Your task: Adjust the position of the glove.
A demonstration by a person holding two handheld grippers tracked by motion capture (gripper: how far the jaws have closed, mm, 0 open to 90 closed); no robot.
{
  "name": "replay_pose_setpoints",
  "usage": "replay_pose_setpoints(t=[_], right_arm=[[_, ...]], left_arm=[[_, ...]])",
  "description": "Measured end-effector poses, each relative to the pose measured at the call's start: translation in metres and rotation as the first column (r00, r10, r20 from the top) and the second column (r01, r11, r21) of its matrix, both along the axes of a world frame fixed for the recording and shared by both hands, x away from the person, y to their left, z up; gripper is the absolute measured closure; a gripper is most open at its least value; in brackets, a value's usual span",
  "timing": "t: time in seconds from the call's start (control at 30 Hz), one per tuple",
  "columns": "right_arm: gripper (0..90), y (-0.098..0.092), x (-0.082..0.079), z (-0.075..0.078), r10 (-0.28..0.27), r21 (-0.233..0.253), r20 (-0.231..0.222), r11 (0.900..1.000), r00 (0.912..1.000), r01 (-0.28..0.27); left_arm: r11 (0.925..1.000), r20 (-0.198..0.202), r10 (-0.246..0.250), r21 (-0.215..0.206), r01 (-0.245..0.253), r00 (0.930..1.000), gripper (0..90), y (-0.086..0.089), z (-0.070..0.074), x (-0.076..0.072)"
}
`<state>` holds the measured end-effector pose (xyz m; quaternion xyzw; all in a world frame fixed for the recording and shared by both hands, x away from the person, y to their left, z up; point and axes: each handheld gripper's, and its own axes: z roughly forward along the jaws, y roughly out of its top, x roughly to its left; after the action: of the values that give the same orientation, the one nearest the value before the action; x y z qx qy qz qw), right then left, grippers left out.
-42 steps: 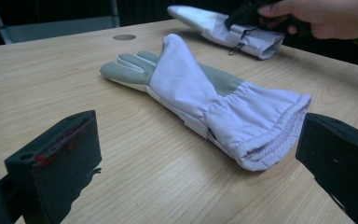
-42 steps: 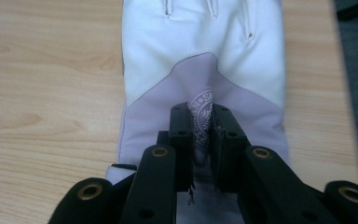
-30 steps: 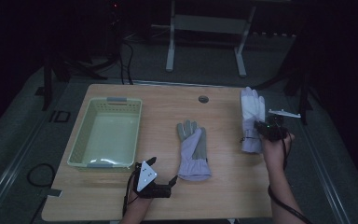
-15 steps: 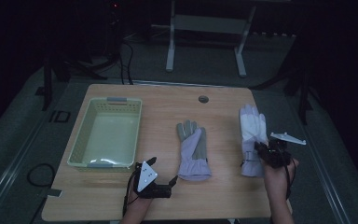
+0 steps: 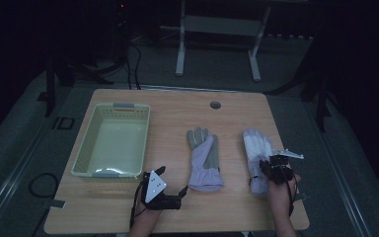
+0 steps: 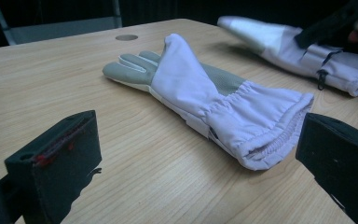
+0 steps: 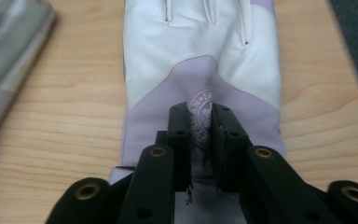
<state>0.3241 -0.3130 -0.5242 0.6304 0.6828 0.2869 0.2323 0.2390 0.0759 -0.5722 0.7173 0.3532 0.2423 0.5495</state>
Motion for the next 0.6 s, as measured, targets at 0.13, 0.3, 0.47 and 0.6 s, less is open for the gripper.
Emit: replay_pose_setpoints(t=[0.13, 0.3, 0.47, 0.6], right_arm=[[71.6, -0.001, 0.002, -0.009, 0.004, 0.013, -0.002, 1.000, 1.0000, -0.004], [61.1, -0.006, 0.000, -0.001, 0.040, 0.016, 0.012, 0.999, 0.9991, -0.040], [50.5, -0.017, 0.001, 0.008, 0.120, 0.001, 0.027, 0.993, 0.9924, -0.120], [48.2, -0.028, 0.003, 0.012, 0.215, 0.038, 0.062, 0.975, 0.9747, -0.217]], left_arm=[[1.0000, 0.001, 0.000, 0.001, 0.000, 1.0000, 0.1, 0.000, 0.000, 0.000], [1.0000, -0.002, -0.002, -0.004, 0.002, 1.0000, 0.1, 0.000, 0.000, 0.000], [1.0000, 0.000, -0.001, -0.001, 0.001, 1.0000, 0.1, 0.000, 0.000, 0.000], [1.0000, -0.002, -0.001, -0.002, 0.001, 1.0000, 0.1, 0.000, 0.000, 0.000]])
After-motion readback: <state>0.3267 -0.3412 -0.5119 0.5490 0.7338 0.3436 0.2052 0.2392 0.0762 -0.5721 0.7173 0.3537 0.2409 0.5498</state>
